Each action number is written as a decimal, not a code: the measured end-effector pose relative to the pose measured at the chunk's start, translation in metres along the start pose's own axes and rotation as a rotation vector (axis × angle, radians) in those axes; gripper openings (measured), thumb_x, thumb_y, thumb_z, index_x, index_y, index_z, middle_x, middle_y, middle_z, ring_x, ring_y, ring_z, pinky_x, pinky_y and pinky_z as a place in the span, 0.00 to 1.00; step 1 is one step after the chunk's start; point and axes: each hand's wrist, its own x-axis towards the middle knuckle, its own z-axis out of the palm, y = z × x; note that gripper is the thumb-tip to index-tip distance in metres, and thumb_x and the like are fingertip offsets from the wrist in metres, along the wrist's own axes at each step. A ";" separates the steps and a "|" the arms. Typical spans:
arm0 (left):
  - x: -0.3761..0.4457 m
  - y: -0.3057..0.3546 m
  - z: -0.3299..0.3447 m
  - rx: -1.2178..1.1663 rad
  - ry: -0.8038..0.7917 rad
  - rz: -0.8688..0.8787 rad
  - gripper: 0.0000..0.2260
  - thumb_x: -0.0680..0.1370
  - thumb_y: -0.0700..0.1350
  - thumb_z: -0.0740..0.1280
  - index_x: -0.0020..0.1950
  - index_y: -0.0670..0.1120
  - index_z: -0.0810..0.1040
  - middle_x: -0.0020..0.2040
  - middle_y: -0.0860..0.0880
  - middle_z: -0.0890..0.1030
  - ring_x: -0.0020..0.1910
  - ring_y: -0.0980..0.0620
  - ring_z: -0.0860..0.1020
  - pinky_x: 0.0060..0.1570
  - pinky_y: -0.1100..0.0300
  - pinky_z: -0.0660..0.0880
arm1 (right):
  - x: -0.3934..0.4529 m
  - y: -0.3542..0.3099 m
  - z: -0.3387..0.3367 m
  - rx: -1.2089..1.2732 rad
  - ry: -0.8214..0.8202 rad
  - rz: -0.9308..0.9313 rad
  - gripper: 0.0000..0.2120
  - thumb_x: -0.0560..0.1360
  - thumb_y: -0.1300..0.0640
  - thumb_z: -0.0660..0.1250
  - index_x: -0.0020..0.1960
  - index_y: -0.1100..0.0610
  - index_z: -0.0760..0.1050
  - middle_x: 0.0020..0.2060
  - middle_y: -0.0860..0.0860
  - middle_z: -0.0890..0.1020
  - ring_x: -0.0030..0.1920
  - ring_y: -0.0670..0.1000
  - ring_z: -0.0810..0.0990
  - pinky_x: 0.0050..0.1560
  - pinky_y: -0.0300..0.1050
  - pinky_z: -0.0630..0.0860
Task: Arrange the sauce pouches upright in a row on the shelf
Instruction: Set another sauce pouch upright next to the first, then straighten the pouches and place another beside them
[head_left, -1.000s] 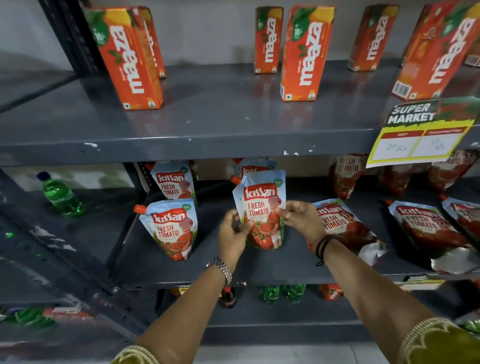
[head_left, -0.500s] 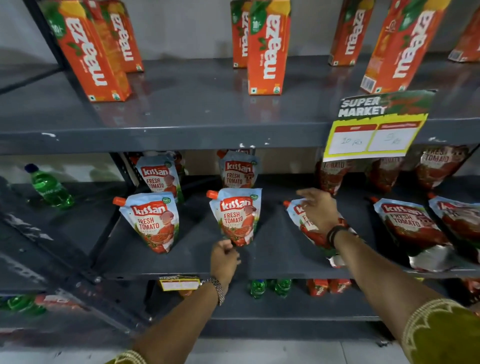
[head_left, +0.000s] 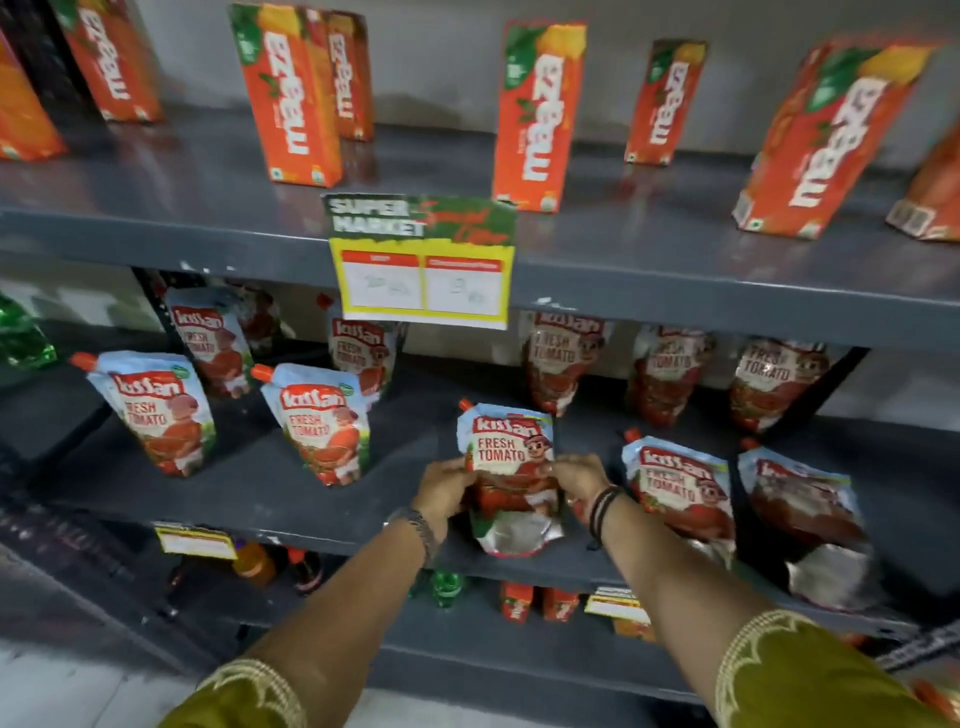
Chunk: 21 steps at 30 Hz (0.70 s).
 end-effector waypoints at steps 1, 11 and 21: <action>-0.005 0.003 0.004 -0.015 0.011 0.032 0.10 0.75 0.33 0.63 0.52 0.43 0.80 0.34 0.54 0.81 0.36 0.55 0.78 0.34 0.63 0.72 | 0.000 -0.002 -0.006 -0.028 -0.008 -0.052 0.13 0.65 0.77 0.66 0.28 0.63 0.75 0.19 0.50 0.79 0.19 0.45 0.77 0.21 0.35 0.75; -0.027 0.026 0.056 -0.002 0.296 0.372 0.13 0.76 0.29 0.58 0.55 0.43 0.70 0.36 0.51 0.70 0.38 0.57 0.70 0.47 0.61 0.71 | -0.022 -0.025 -0.050 0.050 -0.116 -0.469 0.11 0.71 0.71 0.65 0.46 0.56 0.72 0.51 0.62 0.80 0.53 0.52 0.77 0.57 0.52 0.76; -0.034 -0.016 0.079 -0.396 0.354 -0.093 0.17 0.78 0.36 0.59 0.67 0.38 0.70 0.46 0.43 0.77 0.45 0.49 0.77 0.48 0.56 0.76 | -0.015 -0.014 -0.103 -0.275 -0.060 -0.404 0.22 0.71 0.56 0.68 0.63 0.59 0.68 0.54 0.48 0.74 0.57 0.48 0.73 0.61 0.44 0.69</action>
